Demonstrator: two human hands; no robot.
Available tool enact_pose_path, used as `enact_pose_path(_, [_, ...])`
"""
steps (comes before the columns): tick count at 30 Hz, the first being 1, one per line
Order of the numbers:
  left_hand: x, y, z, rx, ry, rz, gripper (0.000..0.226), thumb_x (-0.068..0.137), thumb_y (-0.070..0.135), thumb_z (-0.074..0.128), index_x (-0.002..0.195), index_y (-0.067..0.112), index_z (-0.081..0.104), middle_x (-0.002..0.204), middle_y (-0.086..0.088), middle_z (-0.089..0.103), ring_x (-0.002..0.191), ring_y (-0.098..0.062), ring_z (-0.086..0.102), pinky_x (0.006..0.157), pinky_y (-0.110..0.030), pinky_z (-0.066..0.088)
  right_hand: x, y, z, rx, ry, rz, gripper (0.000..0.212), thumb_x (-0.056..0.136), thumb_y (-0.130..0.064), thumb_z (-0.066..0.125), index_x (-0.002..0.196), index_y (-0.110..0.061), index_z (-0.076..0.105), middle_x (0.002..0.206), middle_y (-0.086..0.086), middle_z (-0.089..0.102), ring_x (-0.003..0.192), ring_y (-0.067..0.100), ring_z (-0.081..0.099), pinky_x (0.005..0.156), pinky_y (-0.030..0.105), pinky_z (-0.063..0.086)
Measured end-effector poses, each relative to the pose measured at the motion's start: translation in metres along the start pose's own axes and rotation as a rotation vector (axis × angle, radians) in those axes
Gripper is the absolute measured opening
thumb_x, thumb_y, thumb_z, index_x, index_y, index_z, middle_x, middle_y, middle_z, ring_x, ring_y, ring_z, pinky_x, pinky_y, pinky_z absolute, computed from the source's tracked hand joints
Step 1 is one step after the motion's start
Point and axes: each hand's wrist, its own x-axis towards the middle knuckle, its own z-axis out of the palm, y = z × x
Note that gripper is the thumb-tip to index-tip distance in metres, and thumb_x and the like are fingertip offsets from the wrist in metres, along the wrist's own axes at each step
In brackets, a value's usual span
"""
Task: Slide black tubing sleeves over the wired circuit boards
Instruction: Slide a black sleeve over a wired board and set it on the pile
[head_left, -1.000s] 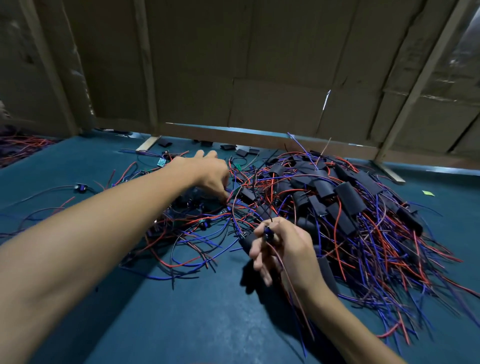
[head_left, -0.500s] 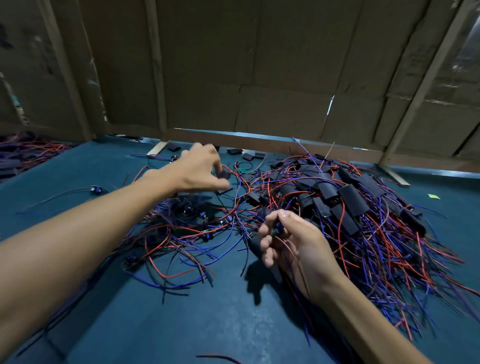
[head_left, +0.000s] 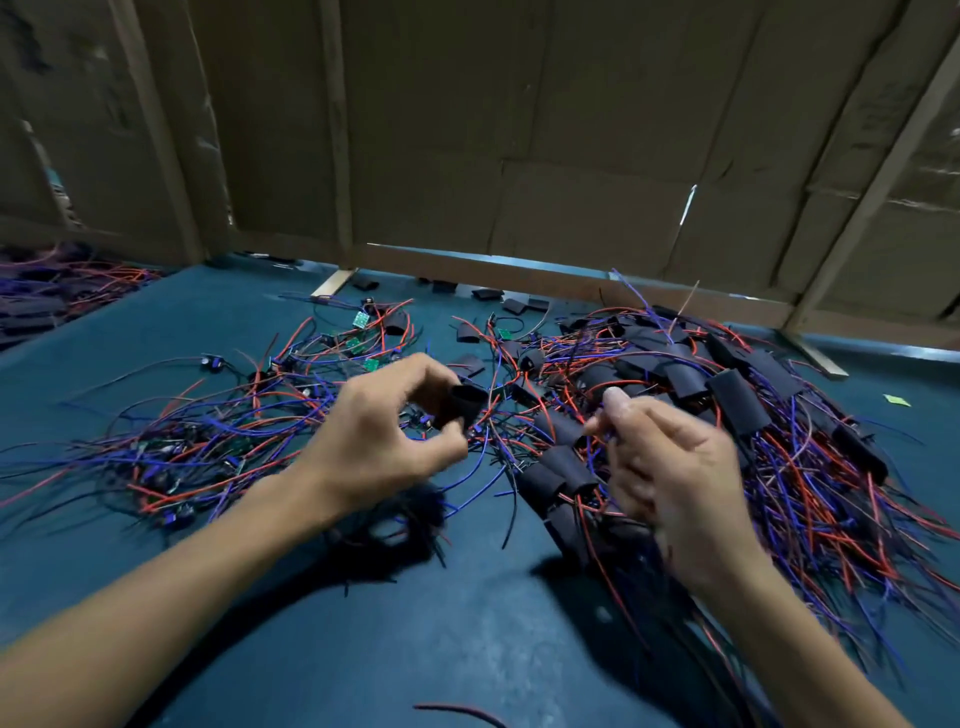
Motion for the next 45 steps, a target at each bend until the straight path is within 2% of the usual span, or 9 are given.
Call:
enact_pose_path(5, [-0.006, 0.003, -0.002, 0.148, -0.061, 0.163, 0.021, 0.078, 0.013, 0.069, 0.098, 0.006, 0.066, 0.088, 0.002, 0.066, 0.079, -0.013, 0.063, 0.077, -0.028, 0.052, -0.003, -0.002, -0.009, -0.481, 0.158, -0.415, 0.025, 0.089, -0.029, 0.071, 0.069, -0.014, 0.071, 0.058, 0.012, 0.056, 0.051, 0.030, 0.046, 0.047, 0.040, 0.038])
enact_pose_path(12, [-0.006, 0.008, -0.003, 0.226, -0.088, 0.235, 0.023, 0.078, 0.011, 0.070, 0.099, 0.004, 0.066, 0.091, -0.001, 0.064, 0.081, -0.017, 0.061, 0.078, -0.031, 0.051, -0.003, -0.001, -0.008, -0.886, 0.290, -0.856, 0.019, 0.093, -0.011, 0.069, 0.078, 0.000, 0.072, 0.064, 0.007, 0.059, 0.054, 0.021, 0.049, 0.057, 0.025, 0.041])
enact_pose_path(17, [-0.007, 0.010, -0.001, 0.238, -0.137, 0.268, 0.022, 0.078, 0.010, 0.071, 0.099, 0.004, 0.066, 0.092, -0.001, 0.065, 0.083, -0.017, 0.061, 0.078, -0.034, 0.052, -0.004, 0.001, -0.007, -0.954, 0.399, -0.981, 0.019, 0.097, -0.011, 0.068, 0.084, 0.002, 0.073, 0.068, 0.008, 0.059, 0.061, 0.013, 0.043, 0.062, 0.019, 0.037])
enact_pose_path(25, [-0.009, 0.019, 0.004, 0.181, -0.150, 0.218, 0.021, 0.082, 0.022, 0.062, 0.098, 0.009, 0.064, 0.090, 0.004, 0.065, 0.080, -0.013, 0.060, 0.077, -0.030, 0.051, -0.003, 0.004, -0.007, -0.998, 0.240, -1.044, 0.017, 0.097, -0.012, 0.068, 0.088, 0.001, 0.074, 0.067, 0.008, 0.054, 0.061, 0.016, 0.042, 0.061, 0.025, 0.040])
enact_pose_path(29, [-0.011, 0.024, 0.005, 0.220, -0.172, 0.254, 0.020, 0.081, 0.019, 0.061, 0.095, 0.006, 0.064, 0.088, -0.001, 0.064, 0.079, -0.020, 0.062, 0.073, -0.037, 0.052, -0.006, 0.007, 0.000, -0.926, -0.084, -0.919, 0.013, 0.096, -0.014, 0.069, 0.095, -0.003, 0.075, 0.075, 0.003, 0.056, 0.063, 0.014, 0.047, 0.064, 0.017, 0.040])
enact_pose_path(33, [-0.010, 0.025, 0.006, 0.311, -0.177, 0.331, 0.014, 0.079, 0.010, 0.069, 0.091, 0.002, 0.067, 0.084, -0.007, 0.065, 0.074, -0.028, 0.062, 0.069, -0.038, 0.054, -0.010, 0.012, 0.007, -0.891, -0.347, -0.672, 0.016, 0.097, -0.023, 0.066, 0.104, -0.010, 0.072, 0.083, -0.003, 0.061, 0.069, 0.013, 0.056, 0.064, 0.026, 0.048])
enact_pose_path(35, [-0.009, 0.024, 0.004, 0.321, -0.172, 0.349, 0.012, 0.080, 0.009, 0.069, 0.089, 0.001, 0.068, 0.083, -0.008, 0.066, 0.073, -0.027, 0.062, 0.069, -0.036, 0.054, -0.012, 0.010, 0.008, -0.835, -0.371, -0.487, 0.021, 0.095, -0.032, 0.064, 0.113, -0.021, 0.066, 0.085, -0.012, 0.063, 0.071, 0.006, 0.058, 0.067, 0.020, 0.047])
enact_pose_path(38, [-0.005, 0.019, -0.001, 0.332, -0.132, 0.346, 0.011, 0.079, 0.006, 0.071, 0.088, -0.001, 0.068, 0.082, -0.008, 0.065, 0.072, -0.026, 0.062, 0.068, -0.036, 0.053, -0.011, 0.006, 0.004, -0.660, -0.318, -0.149, 0.030, 0.089, -0.029, 0.072, 0.111, -0.036, 0.054, 0.082, -0.006, 0.067, 0.065, 0.015, 0.060, 0.067, 0.033, 0.053])
enact_pose_path(45, [-0.001, 0.009, -0.015, 0.442, -0.085, 0.365, 0.014, 0.082, 0.008, 0.070, 0.092, -0.002, 0.070, 0.085, -0.011, 0.068, 0.076, -0.030, 0.065, 0.070, -0.044, 0.056, -0.001, -0.015, 0.001, 0.304, -0.220, 0.328, 0.032, 0.075, -0.003, 0.079, 0.104, 0.002, 0.067, 0.083, 0.019, 0.066, 0.063, 0.024, 0.067, 0.058, 0.033, 0.059])
